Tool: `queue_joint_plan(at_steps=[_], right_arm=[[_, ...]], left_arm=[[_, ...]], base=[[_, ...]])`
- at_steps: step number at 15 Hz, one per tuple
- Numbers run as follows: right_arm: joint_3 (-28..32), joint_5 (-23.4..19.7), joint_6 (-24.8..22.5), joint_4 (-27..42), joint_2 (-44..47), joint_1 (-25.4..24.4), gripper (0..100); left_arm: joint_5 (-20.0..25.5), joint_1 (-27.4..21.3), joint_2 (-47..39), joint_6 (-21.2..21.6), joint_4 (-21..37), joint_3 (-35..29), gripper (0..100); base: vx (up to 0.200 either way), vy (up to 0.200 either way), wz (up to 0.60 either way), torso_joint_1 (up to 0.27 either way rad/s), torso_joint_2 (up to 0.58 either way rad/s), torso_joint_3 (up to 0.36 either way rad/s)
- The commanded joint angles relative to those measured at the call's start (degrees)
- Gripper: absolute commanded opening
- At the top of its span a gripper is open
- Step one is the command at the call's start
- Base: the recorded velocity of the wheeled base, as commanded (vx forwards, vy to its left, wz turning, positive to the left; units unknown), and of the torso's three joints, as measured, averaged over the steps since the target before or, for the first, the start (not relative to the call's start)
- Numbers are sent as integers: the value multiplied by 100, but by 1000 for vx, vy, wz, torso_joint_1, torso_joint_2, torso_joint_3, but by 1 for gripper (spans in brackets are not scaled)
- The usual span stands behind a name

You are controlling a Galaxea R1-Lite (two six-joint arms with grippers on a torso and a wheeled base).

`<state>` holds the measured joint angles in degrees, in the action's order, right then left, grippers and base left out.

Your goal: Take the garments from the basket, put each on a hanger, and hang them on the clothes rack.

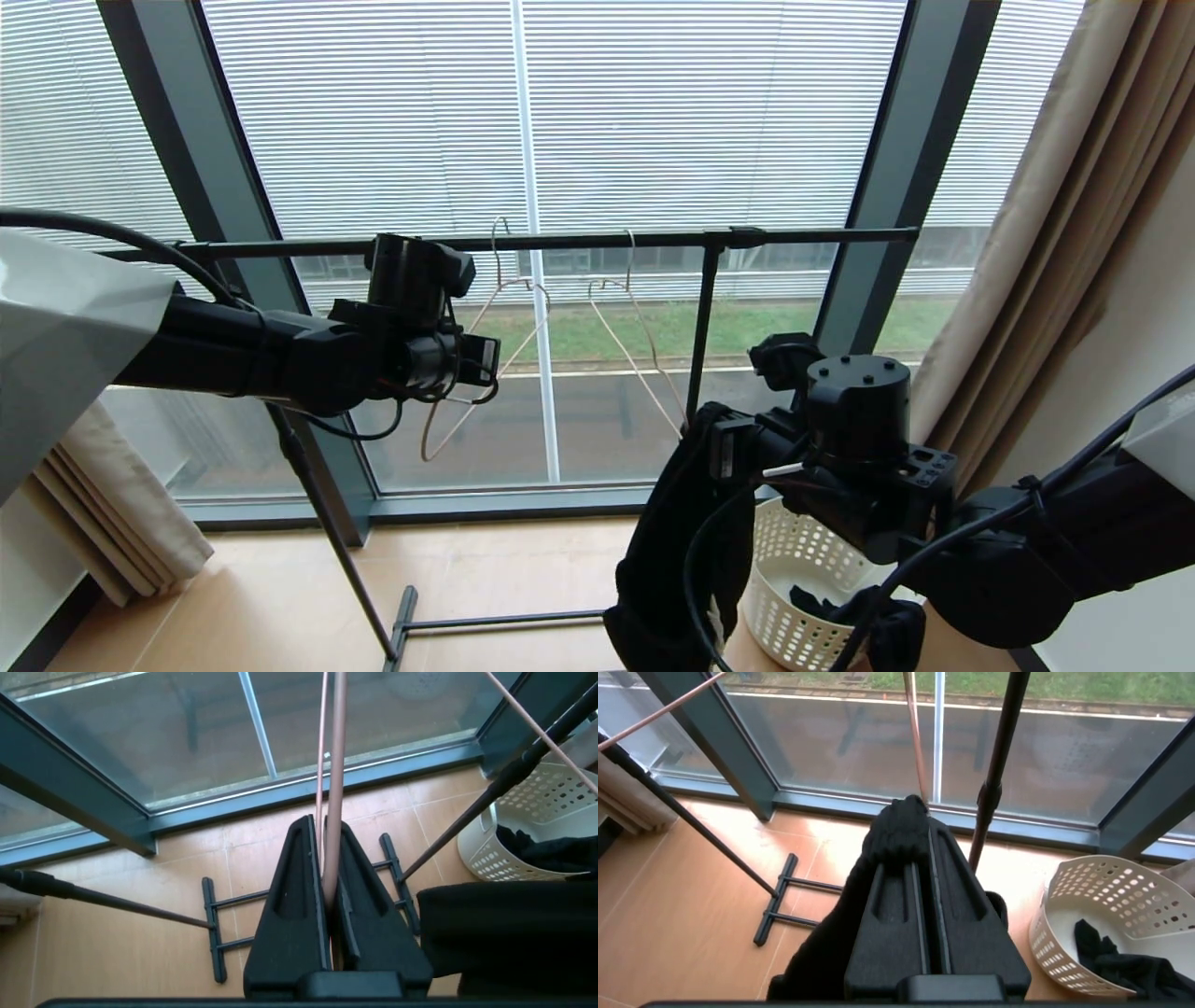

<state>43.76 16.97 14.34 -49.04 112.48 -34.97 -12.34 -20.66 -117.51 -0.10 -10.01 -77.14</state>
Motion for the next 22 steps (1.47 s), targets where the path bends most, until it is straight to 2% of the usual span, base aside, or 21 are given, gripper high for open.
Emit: queue_joint_plan(at_steps=[1, 2, 4, 5, 6, 7, 10, 12, 14, 15, 17, 19, 20, 22], right_arm=[[1, -1, -1, 0, 37, -1, 0], [1, -1, -1, 0, 37, -1, 0], [9, -1, -1, 0, 28, -1, 0], [9, -1, -1, 0, 28, -1, 0], [9, -1, -10, 0, 19, -1, 0], [1, 17, -19, 0, 19, -1, 0], [9, 342, -194, 0, 28, -27, 0], [9, 474, -300, 0, -16, -27, 0], [9, 667, -440, 0, -7, -18, 0], [18, 764, -484, 0, 2, -27, 0], [62, 1239, -757, 9, 46, -18, 0], [71, 1502, -924, 18, 46, -9, 0], [97, 1643, -968, 9, 46, -9, 0], [97, 1696, -968, 9, 63, -9, 0]], left_arm=[[12, -17, 509, 1, -194, 657, 0], [12, -25, 615, 10, -300, 824, 0], [21, -61, 1327, 45, -1073, 2001, 0], [21, -113, 1529, 71, -1214, 2291, 0], [56, -140, 2065, 150, -1416, 2933, 0], [65, -157, 2311, 168, -1460, 3205, 0], [451, -465, 3392, 159, -1530, 4453, 0], [873, -650, 3884, 177, -2031, 5359, 0], [1163, -667, 4016, 212, -2550, 5992, 0], [1269, -667, 4051, 212, -2691, 6159, 0], [1752, -658, 4262, 520, -3130, 6835, 0], [2165, -667, 4333, 704, -3209, 7081, 0], [2236, -658, 4438, 897, -3218, 7081, 0], [2367, -676, 4456, 924, -3218, 7117, 0]], base=[[0, 0, 0, 0, 0, 0], [0, 0, 0, 0, 0, 0], [0, 0, 0, 0, 0, 0], [0, 0, 0, 0, 0, 0], [0, 0, 0, 0, 0, 0], [0, 0, 0, 0, 0, 0], [0, 0, 0, 0, 0, 0], [0, 0, 0, 0, 0, 0], [0, 0, 0, 0, 0, 0], [0, 0, 0, 0, 0, 0], [0, 0, 0, 0, 0, 0], [0, 0, 0, 0, 0, 0], [0, 0, 0, 0, 0, 0], [0, 0, 0, 0, 0, 0]])
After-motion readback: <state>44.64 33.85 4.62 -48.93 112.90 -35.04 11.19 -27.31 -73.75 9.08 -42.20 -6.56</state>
